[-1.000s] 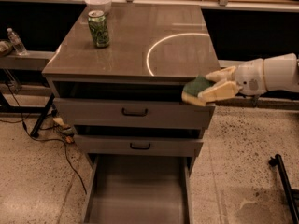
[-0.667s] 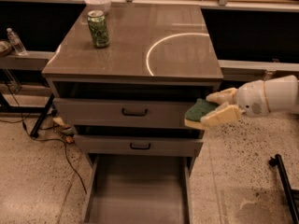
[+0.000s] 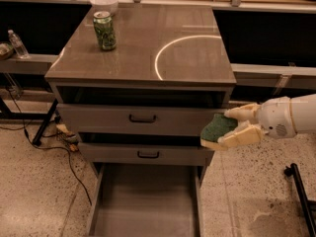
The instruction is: Place sponge into bottom drawer
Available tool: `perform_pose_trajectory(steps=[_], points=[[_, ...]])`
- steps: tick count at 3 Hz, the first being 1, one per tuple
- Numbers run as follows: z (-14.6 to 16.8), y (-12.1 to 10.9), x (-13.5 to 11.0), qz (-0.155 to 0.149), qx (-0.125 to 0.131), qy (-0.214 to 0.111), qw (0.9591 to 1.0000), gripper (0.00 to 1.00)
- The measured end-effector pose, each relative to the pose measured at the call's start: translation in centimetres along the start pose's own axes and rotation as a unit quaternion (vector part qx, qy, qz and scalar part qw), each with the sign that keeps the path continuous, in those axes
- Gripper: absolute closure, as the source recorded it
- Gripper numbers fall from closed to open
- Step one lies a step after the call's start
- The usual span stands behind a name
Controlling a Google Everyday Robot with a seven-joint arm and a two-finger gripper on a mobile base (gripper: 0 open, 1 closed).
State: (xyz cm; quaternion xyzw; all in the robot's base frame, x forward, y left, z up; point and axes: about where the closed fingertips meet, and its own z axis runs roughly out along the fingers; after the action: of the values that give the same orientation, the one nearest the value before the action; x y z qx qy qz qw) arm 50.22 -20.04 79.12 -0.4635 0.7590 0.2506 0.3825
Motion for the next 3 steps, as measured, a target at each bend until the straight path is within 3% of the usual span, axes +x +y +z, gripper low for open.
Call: perform_pose_trajectory(steps=[1,2,3], points=[[4.7,2.2,3.5,-0.008,-0.038,-0.033,0.9987,1.00],[9.2,4.2,7.5,-0.021,-0.068,-0.043,0.9965,1.00],[14.5,5.6,11.7,-0.045,-0.077,-0.054,0.9946,1.00]])
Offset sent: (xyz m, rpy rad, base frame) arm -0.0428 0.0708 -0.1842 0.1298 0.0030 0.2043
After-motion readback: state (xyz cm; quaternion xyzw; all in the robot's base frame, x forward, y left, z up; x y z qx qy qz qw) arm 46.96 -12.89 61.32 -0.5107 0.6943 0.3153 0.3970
